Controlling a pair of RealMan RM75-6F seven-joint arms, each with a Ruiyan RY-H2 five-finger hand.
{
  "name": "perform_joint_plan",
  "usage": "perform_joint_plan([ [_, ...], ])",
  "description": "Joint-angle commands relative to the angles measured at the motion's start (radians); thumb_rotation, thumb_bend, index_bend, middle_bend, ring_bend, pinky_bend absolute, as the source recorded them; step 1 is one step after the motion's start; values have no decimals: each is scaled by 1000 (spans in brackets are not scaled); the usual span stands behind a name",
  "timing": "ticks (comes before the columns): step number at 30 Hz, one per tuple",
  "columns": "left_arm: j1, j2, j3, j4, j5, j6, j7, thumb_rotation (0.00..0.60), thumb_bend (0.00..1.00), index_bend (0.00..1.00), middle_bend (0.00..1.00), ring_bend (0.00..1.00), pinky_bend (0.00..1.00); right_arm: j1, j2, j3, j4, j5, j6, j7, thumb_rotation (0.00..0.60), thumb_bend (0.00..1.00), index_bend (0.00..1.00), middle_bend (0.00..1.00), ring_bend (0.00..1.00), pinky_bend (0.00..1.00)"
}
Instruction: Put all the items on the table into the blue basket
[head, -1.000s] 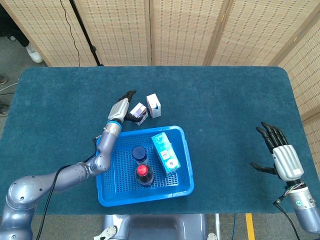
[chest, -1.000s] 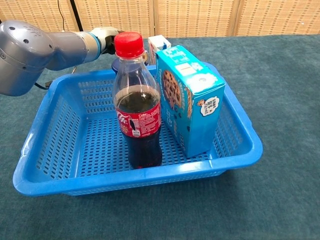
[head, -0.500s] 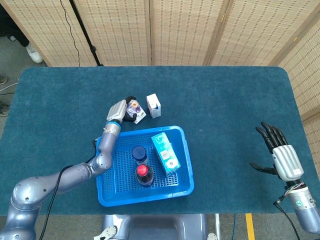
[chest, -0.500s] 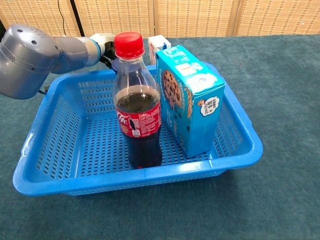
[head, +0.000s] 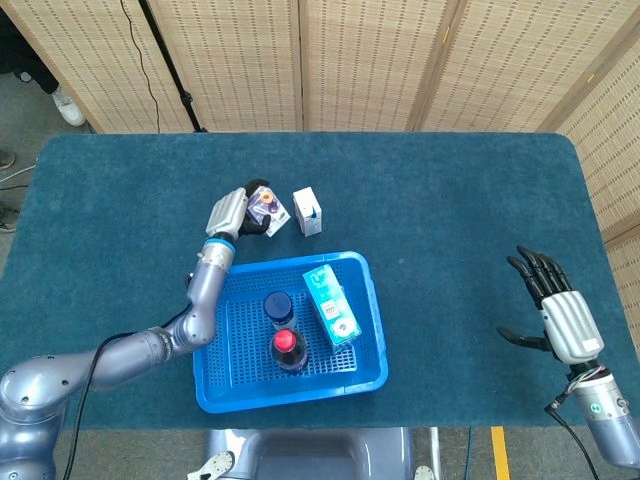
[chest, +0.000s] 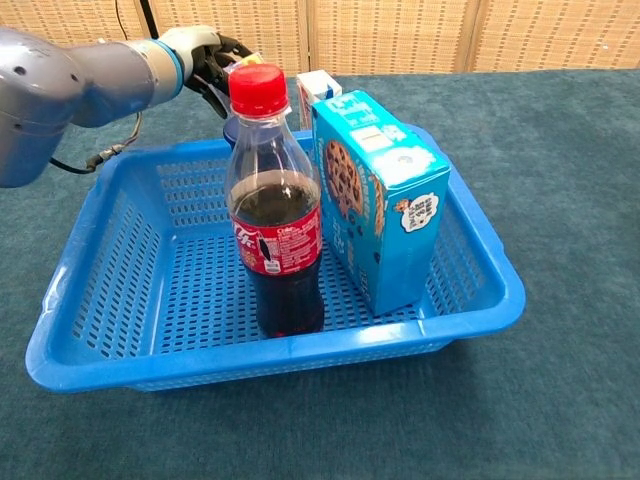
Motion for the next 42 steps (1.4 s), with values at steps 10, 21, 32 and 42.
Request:
perform_joint_plan([
  [10,233,414,41,-526,399,41,-139,600,650,493,447,434,451,0,1,-6,-9,-12,6,-8,600,0,46,0,0,49],
  [21,328,546,160,-628,775,0,-304,600,653,493,446,430,451,5,-4,-9,-19,-20,2,-24,600,0,46,0,0,49],
  [32,312,463,261,-595,865,29,-131,600,653,493,447,418,451,3,-2,-9,-21,-18,4,-23,600,0,45,0,0,49],
  [42,303,366,292,-558,829,59,-28,600,602,419,247,210,269,3,2,-8,-16,-15,5,-10,600,0,46,0,0,49],
])
